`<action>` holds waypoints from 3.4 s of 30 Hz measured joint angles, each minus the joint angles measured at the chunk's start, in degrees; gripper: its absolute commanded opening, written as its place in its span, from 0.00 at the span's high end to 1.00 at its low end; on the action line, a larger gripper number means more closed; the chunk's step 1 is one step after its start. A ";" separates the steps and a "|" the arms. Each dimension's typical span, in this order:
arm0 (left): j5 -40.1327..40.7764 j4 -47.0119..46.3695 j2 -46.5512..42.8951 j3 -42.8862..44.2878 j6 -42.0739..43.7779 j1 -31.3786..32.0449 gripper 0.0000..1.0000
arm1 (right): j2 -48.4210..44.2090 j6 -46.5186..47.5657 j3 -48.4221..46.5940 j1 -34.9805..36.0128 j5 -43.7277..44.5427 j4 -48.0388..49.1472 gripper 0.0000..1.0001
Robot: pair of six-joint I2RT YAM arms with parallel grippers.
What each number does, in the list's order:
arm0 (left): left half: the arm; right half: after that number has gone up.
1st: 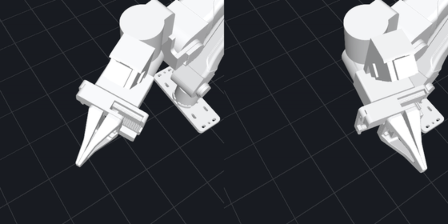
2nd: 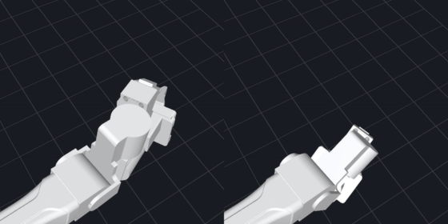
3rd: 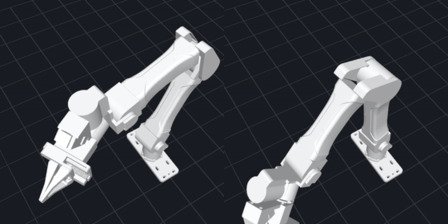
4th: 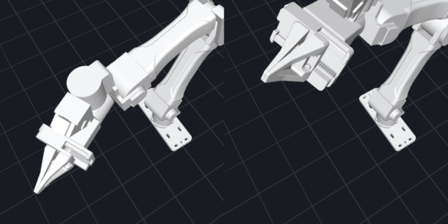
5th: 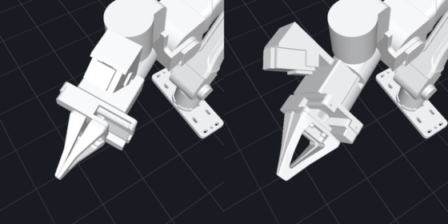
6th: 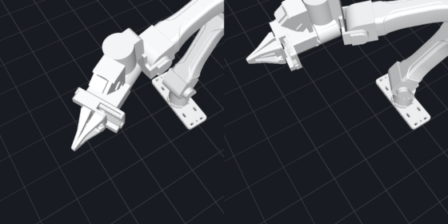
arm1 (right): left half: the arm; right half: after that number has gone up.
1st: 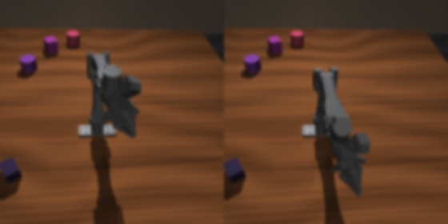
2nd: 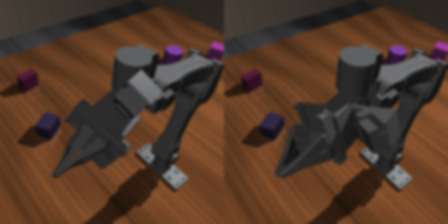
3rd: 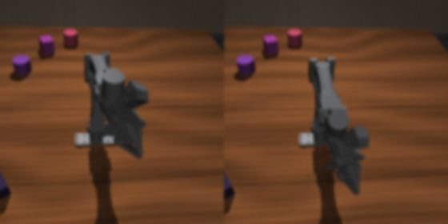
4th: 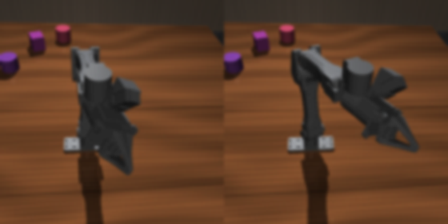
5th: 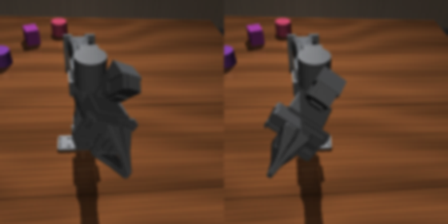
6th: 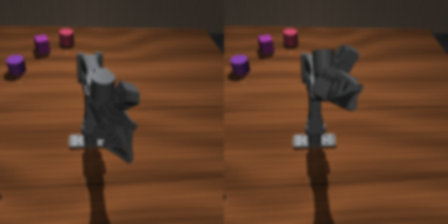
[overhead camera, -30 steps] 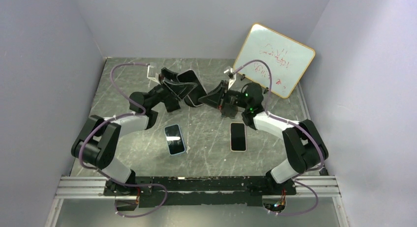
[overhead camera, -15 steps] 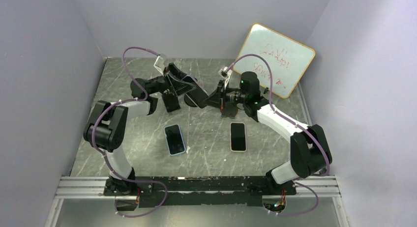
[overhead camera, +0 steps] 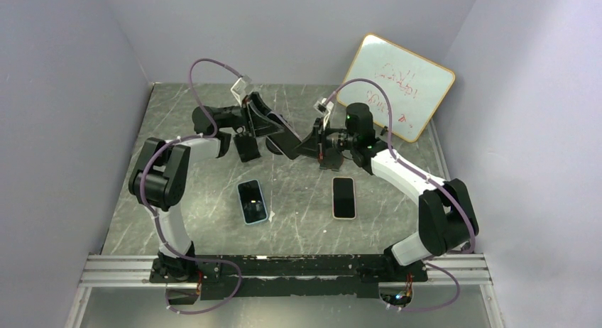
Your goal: Place the phone on the phone stand
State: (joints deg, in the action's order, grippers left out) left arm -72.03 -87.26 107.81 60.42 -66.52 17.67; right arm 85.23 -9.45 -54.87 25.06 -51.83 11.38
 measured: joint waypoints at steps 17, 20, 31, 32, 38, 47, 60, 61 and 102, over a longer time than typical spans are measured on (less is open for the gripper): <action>12.63 0.02 -10.40 -8.66 8.31 -0.20 0.95 | -3.34 -8.04 4.11 -0.50 6.58 14.05 0.26; 15.74 0.02 -12.17 -8.74 8.98 -0.33 0.95 | -3.80 -10.23 7.06 -0.92 8.55 18.05 0.15; 22.88 0.09 -13.86 -8.35 8.57 -0.33 0.95 | -3.37 -21.55 17.07 -2.58 10.27 42.91 0.08; 23.34 0.07 -14.21 -8.33 8.44 -0.33 0.95 | -2.75 -22.88 17.42 -2.69 10.16 45.70 0.08; 24.96 0.04 -15.15 -6.67 7.37 -0.33 0.95 | 2.64 -30.51 17.49 -2.84 8.72 60.43 0.09; 28.04 0.07 -15.15 -6.12 6.91 -0.33 0.95 | 9.35 -37.51 16.68 -1.88 8.13 71.56 0.09; 34.40 0.09 -14.97 -0.09 6.21 3.21 0.95 | 9.09 -24.30 11.02 8.15 16.24 59.91 0.06; 34.60 0.07 -14.88 0.26 6.12 3.61 0.95 | 9.09 -23.41 10.64 8.28 17.00 58.90 0.06; 34.32 0.11 -13.64 3.06 3.39 4.22 0.44 | 12.59 -12.24 2.99 11.34 16.04 49.03 1.00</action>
State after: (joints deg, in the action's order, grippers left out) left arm -37.71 -87.15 94.17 63.48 -63.13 21.89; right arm 97.82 -21.69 -51.88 36.40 -35.79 60.40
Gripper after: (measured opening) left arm 0.553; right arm 0.113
